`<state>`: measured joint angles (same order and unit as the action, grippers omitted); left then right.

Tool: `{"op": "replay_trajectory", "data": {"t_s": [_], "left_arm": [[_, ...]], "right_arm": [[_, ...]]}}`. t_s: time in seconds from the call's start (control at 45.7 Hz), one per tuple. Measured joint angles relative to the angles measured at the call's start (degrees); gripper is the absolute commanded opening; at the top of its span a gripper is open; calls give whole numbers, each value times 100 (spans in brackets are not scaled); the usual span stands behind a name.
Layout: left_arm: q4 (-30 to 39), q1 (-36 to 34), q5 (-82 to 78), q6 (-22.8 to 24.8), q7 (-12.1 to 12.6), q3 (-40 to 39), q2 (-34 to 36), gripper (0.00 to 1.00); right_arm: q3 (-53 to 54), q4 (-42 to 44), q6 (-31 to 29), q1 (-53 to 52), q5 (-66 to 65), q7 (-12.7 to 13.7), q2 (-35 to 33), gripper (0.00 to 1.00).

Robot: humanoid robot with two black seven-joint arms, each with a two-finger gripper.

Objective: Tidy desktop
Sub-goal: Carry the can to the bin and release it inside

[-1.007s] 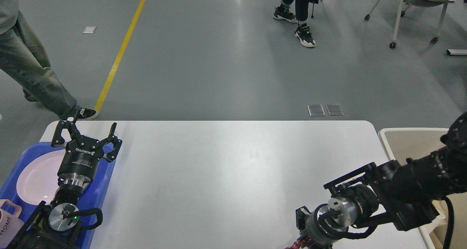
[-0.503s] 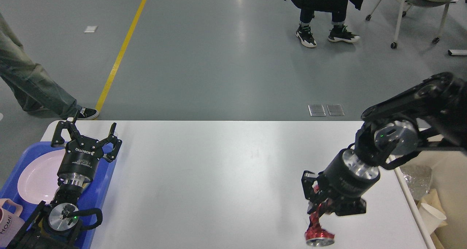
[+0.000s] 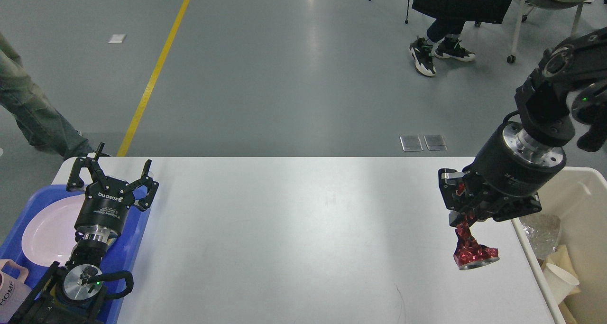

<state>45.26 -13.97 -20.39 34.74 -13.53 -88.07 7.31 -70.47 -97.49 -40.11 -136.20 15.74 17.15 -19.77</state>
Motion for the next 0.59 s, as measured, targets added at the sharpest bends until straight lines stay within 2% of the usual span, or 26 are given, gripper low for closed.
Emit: {"op": "replay_trajectory", "data": {"t_s": [0.175,0.285,0.438,0.591], "left_arm": [[0,0,0,0,0,0,0,97],[0,0,0,0,0,0,0,97],[0,0,0,0,0,0,0,97],[0,0,0,0,0,0,1,97]], "right_arm": [[-432,238,104,37,-11,-2,-15,0],[-794,607,155,174,-7,5,-255,0],[-1200,1326,162,520,-116,7,-712,0],[-1193,2442,162,1337,-573,0,-1172,0]]}}
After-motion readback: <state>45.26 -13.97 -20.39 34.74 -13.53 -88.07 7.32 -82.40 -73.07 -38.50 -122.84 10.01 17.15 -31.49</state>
